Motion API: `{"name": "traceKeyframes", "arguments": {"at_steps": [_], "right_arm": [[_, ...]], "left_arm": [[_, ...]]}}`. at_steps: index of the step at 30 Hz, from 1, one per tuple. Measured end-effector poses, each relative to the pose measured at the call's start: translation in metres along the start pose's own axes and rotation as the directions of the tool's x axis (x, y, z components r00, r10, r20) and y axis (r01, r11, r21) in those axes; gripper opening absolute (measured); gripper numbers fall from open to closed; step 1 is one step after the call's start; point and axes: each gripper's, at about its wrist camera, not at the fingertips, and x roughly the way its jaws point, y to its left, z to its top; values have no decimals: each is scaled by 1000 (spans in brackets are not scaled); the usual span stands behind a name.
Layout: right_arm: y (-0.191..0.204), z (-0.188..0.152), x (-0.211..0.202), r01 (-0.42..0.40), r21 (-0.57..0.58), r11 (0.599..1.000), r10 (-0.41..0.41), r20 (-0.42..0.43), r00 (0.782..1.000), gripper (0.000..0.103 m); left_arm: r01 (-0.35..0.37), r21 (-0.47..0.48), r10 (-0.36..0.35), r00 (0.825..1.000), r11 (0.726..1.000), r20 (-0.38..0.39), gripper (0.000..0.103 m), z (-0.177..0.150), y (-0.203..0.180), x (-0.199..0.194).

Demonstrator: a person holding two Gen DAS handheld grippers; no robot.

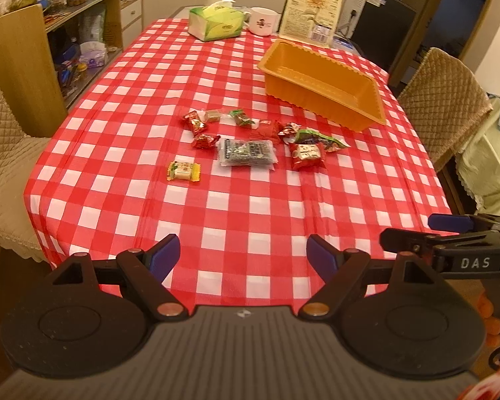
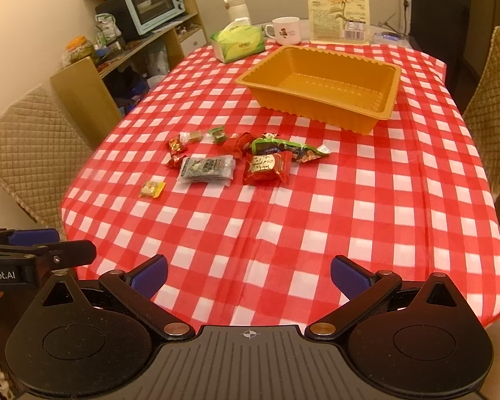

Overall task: Organize snacks
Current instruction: 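Move the left tool to the yellow candy and close on it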

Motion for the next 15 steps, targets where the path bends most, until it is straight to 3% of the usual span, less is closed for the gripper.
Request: {"name": "traceKeyframes", "arguments": {"at_steps": [7, 15], "right_arm": [[-31, 7, 10, -60, -24, 998, 61, 47, 997, 103], [-55, 10, 22, -52, -81, 995, 60, 101, 993, 103]], "left_arm": [[-64, -20, 65, 997, 998, 45, 81, 0, 3, 13], [-140, 3, 139, 987, 990, 84, 76, -6, 5, 26]]}}
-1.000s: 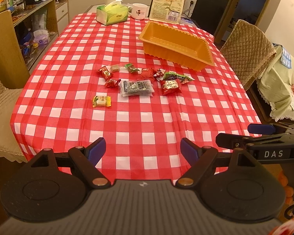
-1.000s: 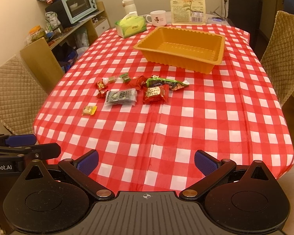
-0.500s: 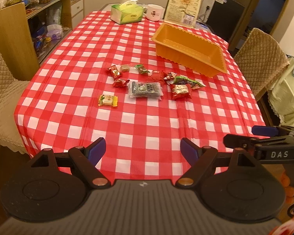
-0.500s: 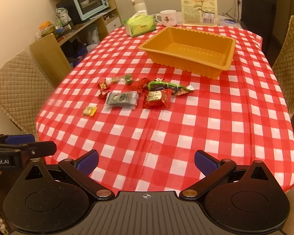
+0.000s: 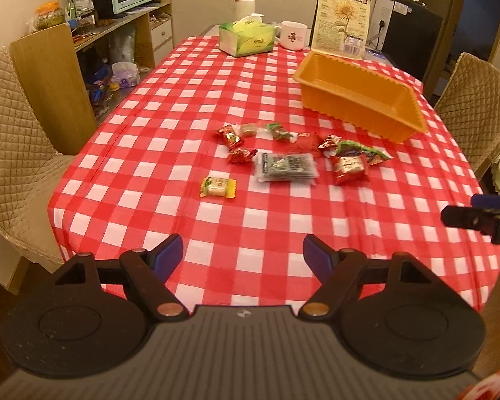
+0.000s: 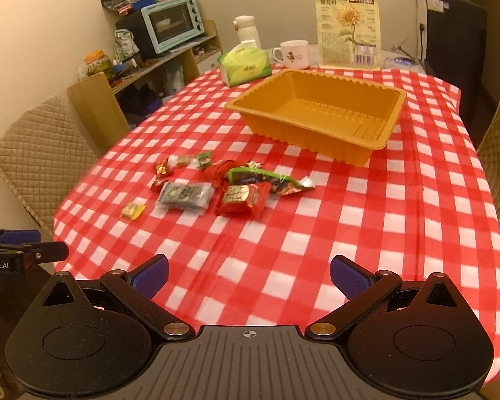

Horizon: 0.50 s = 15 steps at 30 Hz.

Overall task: Organize snacks
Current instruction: 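Move the left tool to the yellow candy and close on it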

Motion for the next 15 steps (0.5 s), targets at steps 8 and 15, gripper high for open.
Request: {"name": "traceKeyframes", "arguments": {"at_steps": [8, 15], "right_arm": [[-3, 2, 17, -14, -39, 999, 15, 28, 999, 97], [5, 7, 34, -16, -43, 999, 17, 21, 1000, 89]], "left_arm": [[-5, 21, 5, 1000, 1000, -5, 68, -2, 8, 17], [21, 82, -20, 1000, 996, -6, 58, 10, 20, 46]]}}
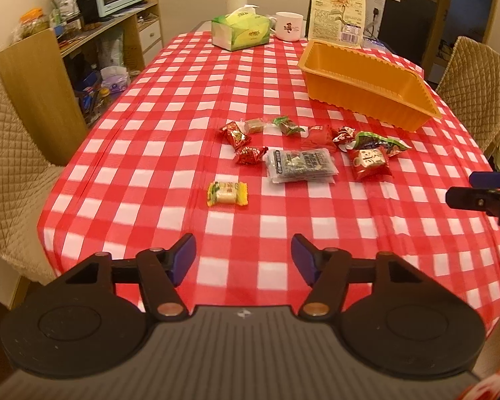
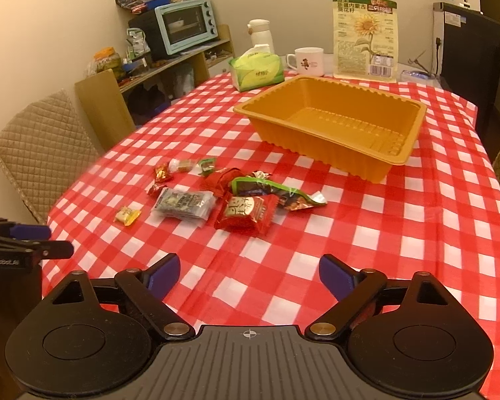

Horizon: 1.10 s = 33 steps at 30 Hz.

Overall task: Organize snacks
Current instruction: 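Move the left tool to the yellow candy and close on it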

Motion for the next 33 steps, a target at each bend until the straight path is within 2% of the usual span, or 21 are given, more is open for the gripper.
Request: {"name": "traceKeyframes", "arguments": {"at_steps": [5, 11, 17, 29, 31, 33], "right_arm": [[-2, 6, 9, 29, 43, 999, -29, -7, 1000, 87], [-7, 14, 21, 80, 103, 992, -78, -22, 997, 87], [-8, 17, 32, 109, 131, 985, -104, -38, 994, 87], [-13, 21, 46, 139, 165, 976, -131, -60, 990, 87], [-13, 21, 48, 141, 167, 976, -132, -63, 989, 87], [-12, 21, 50, 139, 169, 976, -130, -66, 989, 87]], "left_arm": [[40, 63, -39, 999, 997, -22, 46, 15, 10, 33], [74, 152, -66, 996, 985, -57, 42, 26, 22, 67], [81, 242, -61, 994, 967, -91, 39, 30, 27, 92], [124, 317, -95, 990, 940, -105, 39, 43, 23, 115], [135, 318, -106, 989, 938, -107, 37, 45, 22, 118], [157, 306, -126, 985, 939, -117, 28, 47, 22, 119]]}}
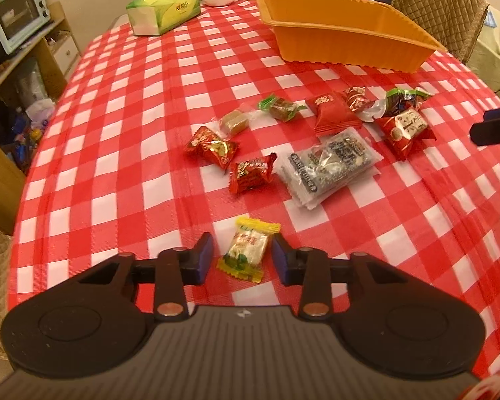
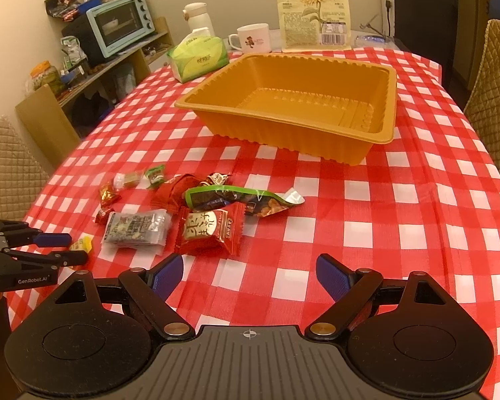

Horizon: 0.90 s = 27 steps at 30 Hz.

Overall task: Organize snacks
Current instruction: 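Move the left tool to the yellow candy and close on it, then carry the yellow candy with the left tool while the right tool grasps a red packet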

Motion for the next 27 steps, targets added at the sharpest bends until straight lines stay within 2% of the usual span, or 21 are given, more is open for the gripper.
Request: {"name": "traceKeyframes", "arguments": {"at_steps": [3, 15, 27], "right_arm": [[1, 0, 3, -4, -1, 1000, 4, -5, 1000, 87], [16, 8, 21, -51, -40, 998, 50, -16, 999, 87], [21, 21, 63, -59, -19, 998, 58, -52, 997, 67]], "left_arm": [[29, -24, -29, 1000, 999, -4, 21, 1, 1, 1], [41, -127, -41, 999, 991, 5, 19, 0, 9, -8], [9, -189, -2, 999, 982, 36, 19, 2, 28, -24]]}}
